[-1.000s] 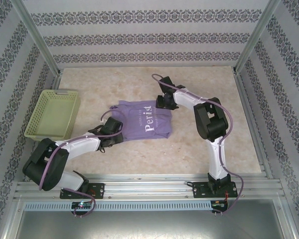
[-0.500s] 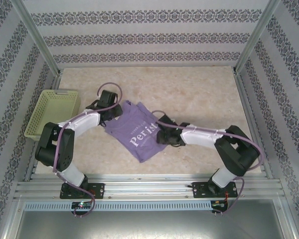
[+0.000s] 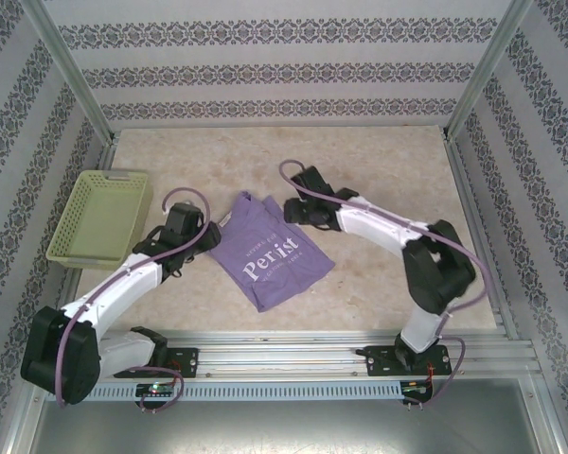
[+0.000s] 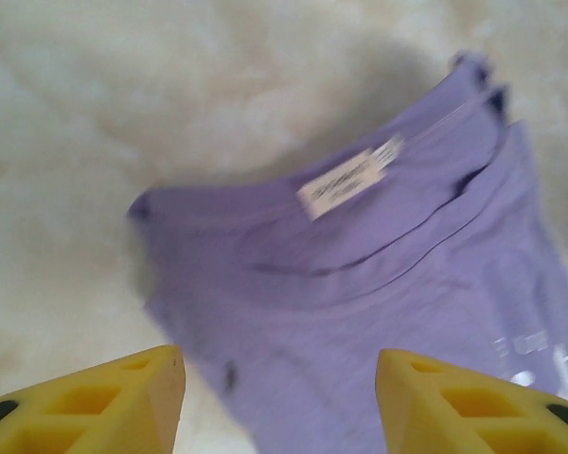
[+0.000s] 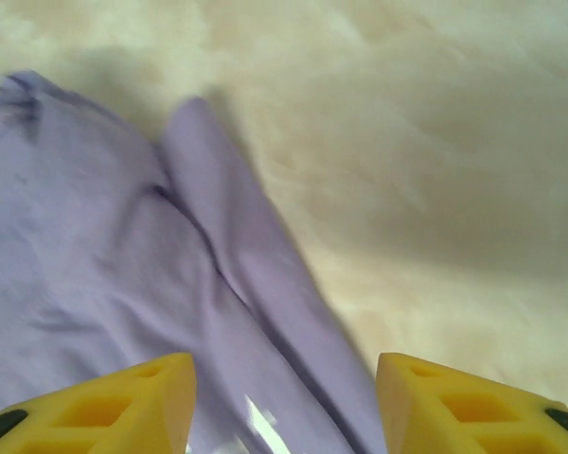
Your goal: Fold the inside-out t-shirt
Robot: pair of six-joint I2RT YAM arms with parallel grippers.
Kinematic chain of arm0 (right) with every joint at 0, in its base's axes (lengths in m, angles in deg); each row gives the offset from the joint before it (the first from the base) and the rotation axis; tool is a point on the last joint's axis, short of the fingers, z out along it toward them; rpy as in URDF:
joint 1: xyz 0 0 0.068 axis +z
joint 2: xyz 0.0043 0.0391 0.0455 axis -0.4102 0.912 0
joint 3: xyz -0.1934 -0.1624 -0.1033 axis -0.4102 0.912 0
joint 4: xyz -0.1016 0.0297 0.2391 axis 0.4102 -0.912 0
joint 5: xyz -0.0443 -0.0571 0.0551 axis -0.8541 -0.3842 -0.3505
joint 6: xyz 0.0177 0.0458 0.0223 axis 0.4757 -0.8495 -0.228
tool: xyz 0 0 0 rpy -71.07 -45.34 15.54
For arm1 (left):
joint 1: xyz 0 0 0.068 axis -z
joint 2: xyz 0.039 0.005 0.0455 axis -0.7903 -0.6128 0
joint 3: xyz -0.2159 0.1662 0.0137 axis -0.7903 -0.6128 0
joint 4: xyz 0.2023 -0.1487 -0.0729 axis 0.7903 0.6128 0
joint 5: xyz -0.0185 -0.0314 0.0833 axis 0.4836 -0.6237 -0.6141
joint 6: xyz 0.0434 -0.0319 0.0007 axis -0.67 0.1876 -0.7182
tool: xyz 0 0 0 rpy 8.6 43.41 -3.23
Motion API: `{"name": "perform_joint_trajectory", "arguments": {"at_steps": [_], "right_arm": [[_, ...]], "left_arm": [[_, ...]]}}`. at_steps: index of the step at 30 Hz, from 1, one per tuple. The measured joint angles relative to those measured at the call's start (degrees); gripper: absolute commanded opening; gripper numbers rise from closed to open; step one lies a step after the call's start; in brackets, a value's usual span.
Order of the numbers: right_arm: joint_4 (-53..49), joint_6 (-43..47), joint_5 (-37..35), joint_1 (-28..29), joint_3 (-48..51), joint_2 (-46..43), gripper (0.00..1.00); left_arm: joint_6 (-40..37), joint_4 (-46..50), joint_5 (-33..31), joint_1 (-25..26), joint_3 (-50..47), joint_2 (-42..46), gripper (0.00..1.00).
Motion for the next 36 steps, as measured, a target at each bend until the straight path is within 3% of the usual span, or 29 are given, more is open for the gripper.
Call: {"name": "perform_joint_trajectory", "arguments": {"at_steps": [8, 15, 20, 26, 31, 36], "right_arm": [[-1.33, 8.39, 5.90, 0.35, -19.96, 17.11, 0.63], [-5.11, 12.44, 9.03, 1.90, -30.25, 27.10, 0.63], [-8.59, 14.29, 9.07, 3.43, -37.53, 32.72, 0.37], [-10.40, 14.49, 8.48, 3.58, -37.99, 33.24, 0.07], [-7.45, 12.74, 5.75, 2.93, -28.11, 27.58, 0.00], [-4.76, 9.88, 2.43, 1.46, -15.37, 16.06, 0.00]], "left_arm": [[1.42, -5.66, 4.72, -3.21, -2.67, -6.27, 0.59], [1.68, -10.84, 8.68, -4.42, -1.22, -13.70, 0.56], [1.31, -11.89, 10.19, -4.68, 3.26, -19.23, 0.37], [0.52, -12.15, 10.95, -4.68, 8.26, -25.42, 0.17], [-0.31, -12.00, 11.23, -4.76, 11.74, -27.96, 0.01], [-0.61, -12.50, 13.75, -5.03, 14.16, -27.87, 0.00]]}}
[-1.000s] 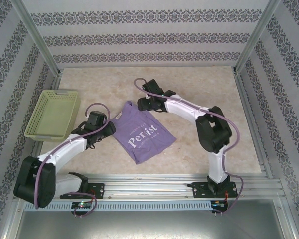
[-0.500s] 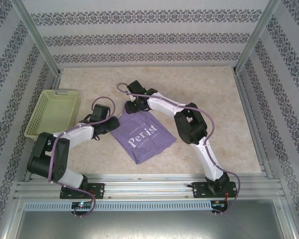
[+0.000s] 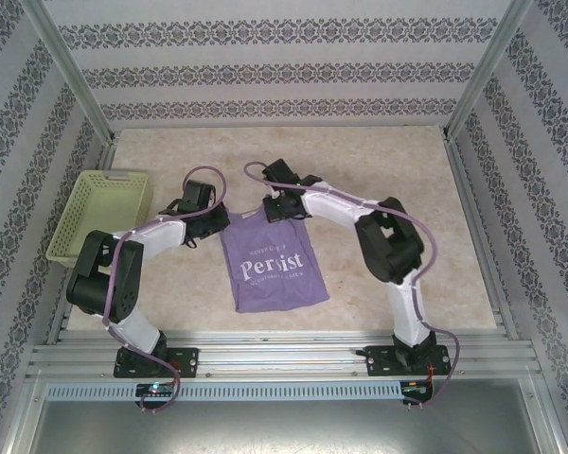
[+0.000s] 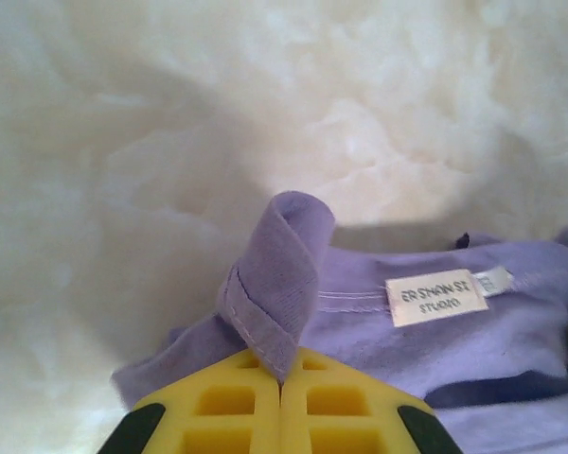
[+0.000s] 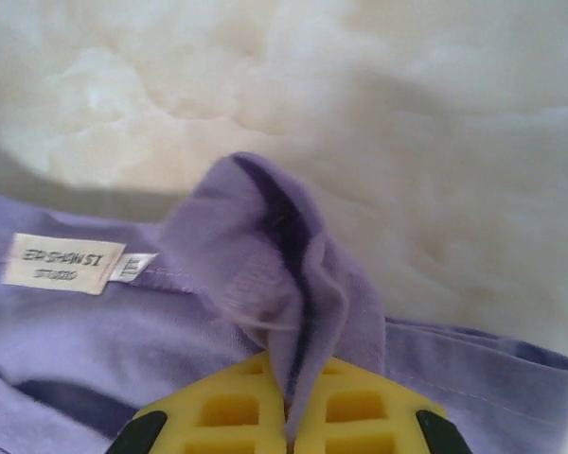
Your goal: Fold the inside-out t-shirt
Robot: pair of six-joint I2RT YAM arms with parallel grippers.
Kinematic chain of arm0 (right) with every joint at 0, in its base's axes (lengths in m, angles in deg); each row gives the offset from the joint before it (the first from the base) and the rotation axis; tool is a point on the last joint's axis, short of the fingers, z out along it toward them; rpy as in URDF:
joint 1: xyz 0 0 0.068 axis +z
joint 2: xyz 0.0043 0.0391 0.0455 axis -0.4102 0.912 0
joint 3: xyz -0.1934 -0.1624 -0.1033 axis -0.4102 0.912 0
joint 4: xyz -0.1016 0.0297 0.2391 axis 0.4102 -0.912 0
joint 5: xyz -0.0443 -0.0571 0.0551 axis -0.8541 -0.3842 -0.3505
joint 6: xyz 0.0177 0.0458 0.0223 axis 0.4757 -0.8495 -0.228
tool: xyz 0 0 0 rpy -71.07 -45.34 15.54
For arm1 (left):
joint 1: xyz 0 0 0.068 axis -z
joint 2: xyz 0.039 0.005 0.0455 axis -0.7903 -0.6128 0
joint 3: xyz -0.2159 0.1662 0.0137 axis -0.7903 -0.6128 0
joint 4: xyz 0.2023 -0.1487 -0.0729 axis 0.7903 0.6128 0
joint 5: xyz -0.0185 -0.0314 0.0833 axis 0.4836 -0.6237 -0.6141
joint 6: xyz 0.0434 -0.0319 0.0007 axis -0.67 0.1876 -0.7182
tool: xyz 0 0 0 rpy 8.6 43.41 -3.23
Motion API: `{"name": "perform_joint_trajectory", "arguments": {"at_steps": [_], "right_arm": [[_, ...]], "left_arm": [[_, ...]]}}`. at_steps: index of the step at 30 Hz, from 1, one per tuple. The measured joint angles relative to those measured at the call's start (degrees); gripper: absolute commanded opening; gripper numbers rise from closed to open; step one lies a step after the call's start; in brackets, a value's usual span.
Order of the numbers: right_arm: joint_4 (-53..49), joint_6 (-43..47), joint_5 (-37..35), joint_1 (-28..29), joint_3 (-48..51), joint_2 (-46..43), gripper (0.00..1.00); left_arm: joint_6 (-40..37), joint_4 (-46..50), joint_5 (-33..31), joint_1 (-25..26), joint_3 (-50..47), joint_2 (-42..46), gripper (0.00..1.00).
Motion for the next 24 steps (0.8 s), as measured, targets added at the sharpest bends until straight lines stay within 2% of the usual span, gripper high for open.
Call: {"name": "perform_joint_trajectory", "arguments": {"at_steps": [7, 11, 15, 19, 23, 24], "right_arm": [[1.40, -3.76, -5.86, -0.07, 6.60, -13.75, 0.00], [1.07, -6.47, -8.31, -0.17, 8.74, -17.53, 0.00], [1.11, -8.70, -8.94, -0.92, 9.27, -16.35, 0.00], [2.29, -9.27, -8.85, -1.60, 9.11, -11.13, 0.00], [3.06, -9.94, -7.50, -2.40, 7.98, -4.39, 0.01], [3.21, -10.08, -7.08, -2.69, 7.58, -3.17, 0.06]], "left_arm": [[-0.15, -2.82, 7.15, 0.07, 0.20, 3.82, 0.00], [-0.13, -4.42, 9.33, 0.15, 1.40, 5.38, 0.00], [-0.15, -3.72, 8.35, 0.15, 4.70, 3.96, 0.00], [-0.48, -1.11, 5.49, 0.15, 6.56, 0.81, 0.00], [-1.68, 2.82, 2.91, 0.17, 8.26, -3.63, 0.08], [-1.90, 4.07, 2.25, 0.24, 9.11, -4.76, 0.15]]}}
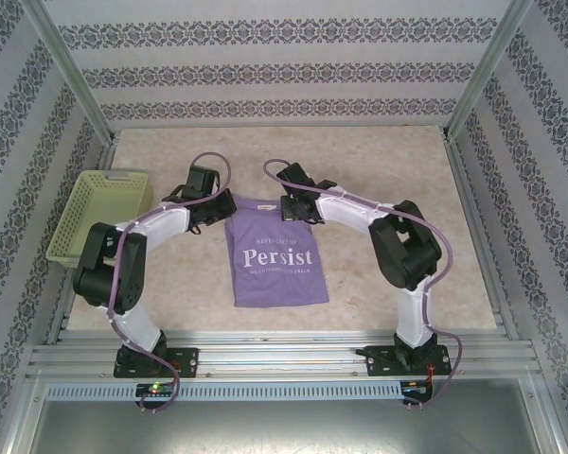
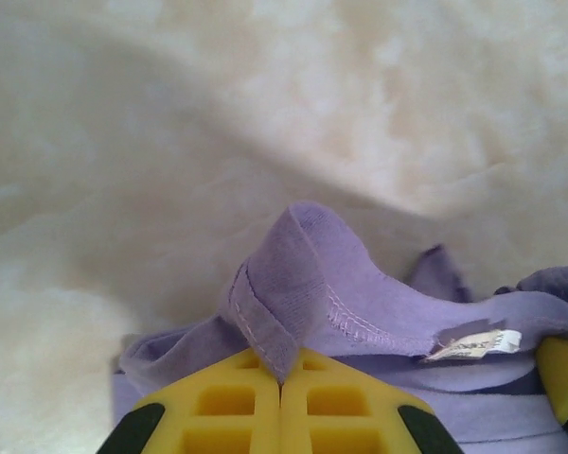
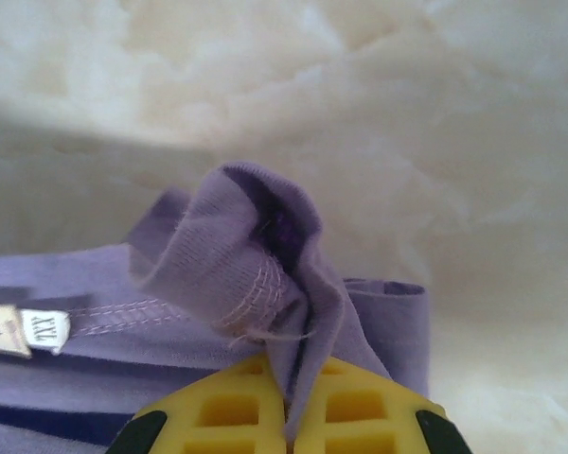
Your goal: Fold the inside-out t-shirt
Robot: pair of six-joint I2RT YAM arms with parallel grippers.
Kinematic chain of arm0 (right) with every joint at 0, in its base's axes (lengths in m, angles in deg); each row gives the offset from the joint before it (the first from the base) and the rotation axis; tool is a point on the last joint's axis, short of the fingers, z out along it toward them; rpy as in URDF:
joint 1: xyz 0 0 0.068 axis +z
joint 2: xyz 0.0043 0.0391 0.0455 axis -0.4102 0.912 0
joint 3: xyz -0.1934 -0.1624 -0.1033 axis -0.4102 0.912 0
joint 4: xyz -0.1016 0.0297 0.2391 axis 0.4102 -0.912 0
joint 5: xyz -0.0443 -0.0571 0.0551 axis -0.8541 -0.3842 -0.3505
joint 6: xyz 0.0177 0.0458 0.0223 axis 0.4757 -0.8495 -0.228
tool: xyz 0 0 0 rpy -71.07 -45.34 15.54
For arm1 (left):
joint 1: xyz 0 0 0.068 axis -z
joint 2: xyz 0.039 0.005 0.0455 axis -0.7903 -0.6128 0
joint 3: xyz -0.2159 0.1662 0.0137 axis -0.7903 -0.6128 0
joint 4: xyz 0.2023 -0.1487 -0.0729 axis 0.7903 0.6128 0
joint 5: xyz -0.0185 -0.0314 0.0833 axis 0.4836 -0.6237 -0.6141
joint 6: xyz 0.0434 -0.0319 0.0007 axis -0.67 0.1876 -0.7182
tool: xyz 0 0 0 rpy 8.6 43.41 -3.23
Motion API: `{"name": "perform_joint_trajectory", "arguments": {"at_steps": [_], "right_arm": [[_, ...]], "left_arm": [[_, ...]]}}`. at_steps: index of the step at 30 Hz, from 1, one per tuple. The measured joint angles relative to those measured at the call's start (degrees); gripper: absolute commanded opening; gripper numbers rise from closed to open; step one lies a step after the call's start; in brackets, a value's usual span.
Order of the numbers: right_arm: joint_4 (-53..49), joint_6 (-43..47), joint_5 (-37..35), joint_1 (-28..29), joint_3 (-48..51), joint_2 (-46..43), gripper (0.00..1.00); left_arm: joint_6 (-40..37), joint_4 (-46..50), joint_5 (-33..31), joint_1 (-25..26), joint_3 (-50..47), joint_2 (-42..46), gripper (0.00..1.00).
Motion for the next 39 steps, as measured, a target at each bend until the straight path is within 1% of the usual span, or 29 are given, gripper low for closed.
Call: {"name": "perform_joint_trajectory", "arguments": {"at_steps": [1, 2, 4, 5, 6, 8, 9, 11, 16, 19, 23, 26, 28, 29, 31, 34, 37, 39], "right_arm": [[0.22, -0.11, 0.50, -0.39, -0.52, 1.27, 0.14], [0.04, -0.15, 0.66, -0.81, -1.07, 2.25, 0.25], [-0.33, 0.07, 0.74, -1.66, -1.81, 2.99, 0.41], [-0.52, 0.35, 0.70, -2.01, -1.99, 2.99, 0.47], [-0.66, 0.39, 0.57, -2.32, -2.12, 2.78, 0.51], [-0.87, 1.22, 0.46, -2.71, -1.90, 1.84, 0.56], [-0.85, 1.46, 0.46, -2.82, -1.36, 0.96, 0.57], [-0.72, 1.62, 0.68, -2.80, 1.36, -2.27, 0.58], [1.33, 0.87, 1.95, -1.79, 13.92, -14.27, 0.61], [3.52, -0.83, 3.17, -0.17, 22.49, -20.37, 0.62], [6.34, -4.15, 5.75, 2.08, 32.59, -24.61, 0.63], [7.56, -6.75, 6.75, 3.82, 37.86, -25.94, 0.62], [9.31, -8.20, 5.90, 4.92, 39.63, -26.88, 0.60], [10.08, -9.29, 5.99, 5.16, 40.15, -27.43, 0.59], [11.76, -11.61, 5.92, 6.34, 41.81, -28.24, 0.55], [14.32, -14.62, 3.67, 7.48, 44.11, -29.46, 0.42], [15.91, -17.62, 1.38, 8.35, 46.23, -30.64, 0.29], [16.17, -19.34, 0.31, 9.16, 47.25, -31.30, 0.24]], "left_arm": [[-0.50, 0.94, -0.68, 0.15, 0.87, -1.14, 0.27], [-0.90, 2.01, -1.64, 0.22, 1.86, -2.27, 0.37], [-1.86, 4.33, -2.75, 0.22, 3.39, -3.48, 0.50], [-2.21, 5.62, -3.23, 0.22, 4.02, -3.58, 0.57], [-2.64, 6.64, -3.78, 0.20, 4.39, -3.48, 0.61], [-2.78, 8.59, -5.27, 0.42, 4.37, -1.75, 0.65], [-2.82, 9.27, -6.01, 0.66, 3.74, -0.26, 0.66], [-2.75, 9.90, -7.61, 1.90, 0.28, 5.68, 0.67], [-1.16, 10.91, -8.59, 8.22, -10.25, 23.67, 0.63], [1.03, 11.39, -8.31, 11.89, -16.85, 30.77, 0.63], [4.39, 13.11, -7.37, 16.57, -23.43, 34.88, 0.61], [7.23, 13.03, -6.25, 20.46, -26.99, 36.63, 0.55], [8.92, 12.83, -5.51, 23.04, -28.89, 37.09, 0.51], [9.64, 12.59, -5.33, 24.13, -29.70, 37.07, 0.48], [11.63, 11.78, -4.87, 26.77, -31.82, 37.03, 0.37], [13.73, 10.93, -4.46, 28.87, -34.91, 37.27, 0.22], [14.62, 10.82, -4.81, 29.14, -37.94, 39.17, 0.11], [14.88, 10.84, -5.51, 29.16, -39.52, 40.70, 0.08]]}}
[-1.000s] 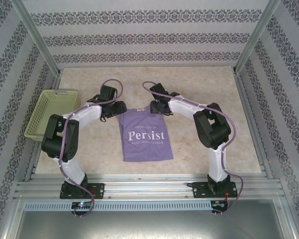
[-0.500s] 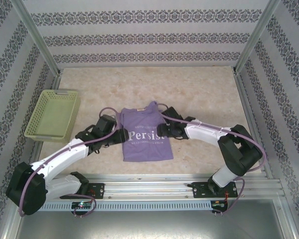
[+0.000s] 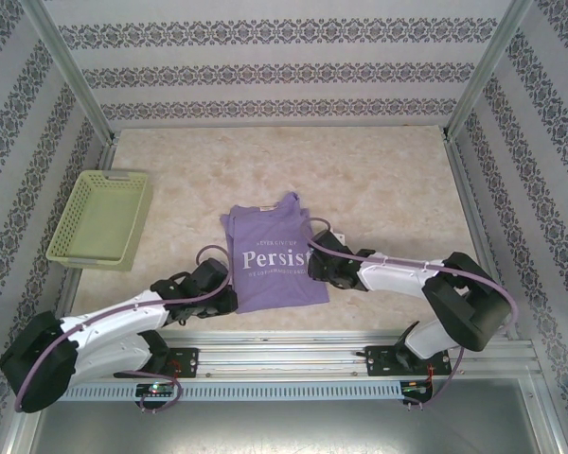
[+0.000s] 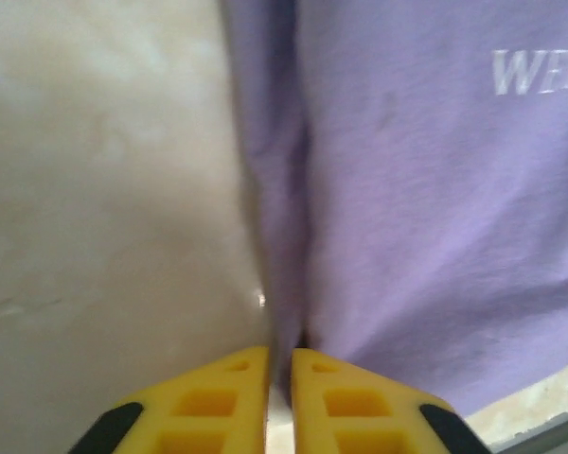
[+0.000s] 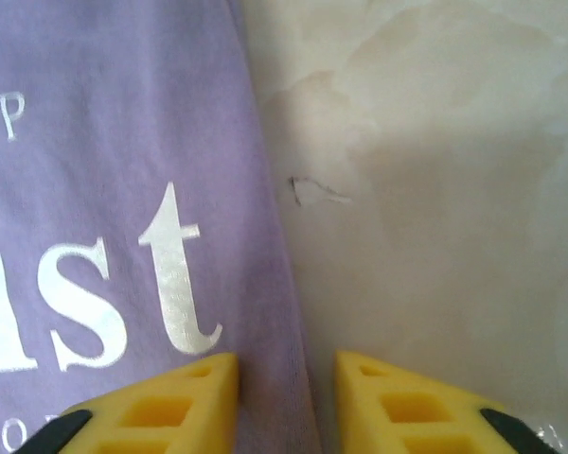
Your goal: Fold the inside-out t-shirt
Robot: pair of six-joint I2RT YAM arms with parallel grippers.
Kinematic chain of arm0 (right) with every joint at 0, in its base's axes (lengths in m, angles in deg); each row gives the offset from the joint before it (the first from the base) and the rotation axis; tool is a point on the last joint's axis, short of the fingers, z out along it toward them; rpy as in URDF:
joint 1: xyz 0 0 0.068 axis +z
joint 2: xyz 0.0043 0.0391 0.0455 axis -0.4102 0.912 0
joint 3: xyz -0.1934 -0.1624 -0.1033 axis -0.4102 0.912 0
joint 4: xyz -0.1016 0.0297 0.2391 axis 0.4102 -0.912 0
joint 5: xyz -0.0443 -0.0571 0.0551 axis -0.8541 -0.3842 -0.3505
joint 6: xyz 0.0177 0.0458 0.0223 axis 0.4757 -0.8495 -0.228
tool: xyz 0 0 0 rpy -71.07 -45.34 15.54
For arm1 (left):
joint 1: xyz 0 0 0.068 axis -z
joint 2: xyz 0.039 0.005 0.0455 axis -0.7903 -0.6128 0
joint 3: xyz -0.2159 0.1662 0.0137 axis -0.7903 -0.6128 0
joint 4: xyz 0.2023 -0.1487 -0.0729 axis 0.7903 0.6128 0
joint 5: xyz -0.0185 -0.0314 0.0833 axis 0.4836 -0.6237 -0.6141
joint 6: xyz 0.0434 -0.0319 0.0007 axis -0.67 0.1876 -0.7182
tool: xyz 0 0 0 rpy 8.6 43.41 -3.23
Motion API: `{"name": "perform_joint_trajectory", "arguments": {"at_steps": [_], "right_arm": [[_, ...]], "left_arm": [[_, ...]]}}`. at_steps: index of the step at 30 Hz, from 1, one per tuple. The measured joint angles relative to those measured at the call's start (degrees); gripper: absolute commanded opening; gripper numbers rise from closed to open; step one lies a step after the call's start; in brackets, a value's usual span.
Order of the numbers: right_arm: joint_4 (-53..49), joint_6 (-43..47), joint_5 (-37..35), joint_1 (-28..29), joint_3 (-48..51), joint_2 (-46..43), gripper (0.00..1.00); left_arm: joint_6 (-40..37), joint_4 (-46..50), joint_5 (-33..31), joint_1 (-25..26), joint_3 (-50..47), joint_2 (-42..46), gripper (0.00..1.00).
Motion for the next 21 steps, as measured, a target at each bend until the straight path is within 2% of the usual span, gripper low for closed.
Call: {"name": "perform_joint_trajectory", "arguments": {"at_steps": [5, 8, 11, 14, 17, 21], "right_arm": [[1.27, -2.54, -1.31, 1.07, 1.92, -1.18, 0.21], [1.05, -3.13, -1.55, 1.53, 2.10, -1.60, 0.27], [-2.80, -2.51, -1.75, 3.10, 1.97, -3.63, 0.39], [-8.92, -0.07, -2.49, 3.54, -0.33, -6.21, 0.50], [-12.33, 3.58, -2.73, 1.81, -5.84, -6.56, 0.59], [-12.35, 8.57, -0.37, -4.28, -14.08, -3.91, 0.70]], "left_arm": [[0.44, -0.96, -0.55, -0.02, -1.95, 0.48, 0.03], [0.37, -0.83, -0.76, -0.02, -1.64, 0.11, 0.03], [-1.20, 2.69, -3.61, 0.09, 0.52, 0.48, 0.14], [-3.93, 7.02, -7.98, -1.16, 5.81, 2.69, 0.35], [-7.15, 6.62, -8.02, -8.17, 12.72, 1.66, 0.44], [-9.70, 2.64, -5.18, -19.15, 21.46, -9.60, 0.61]]}}
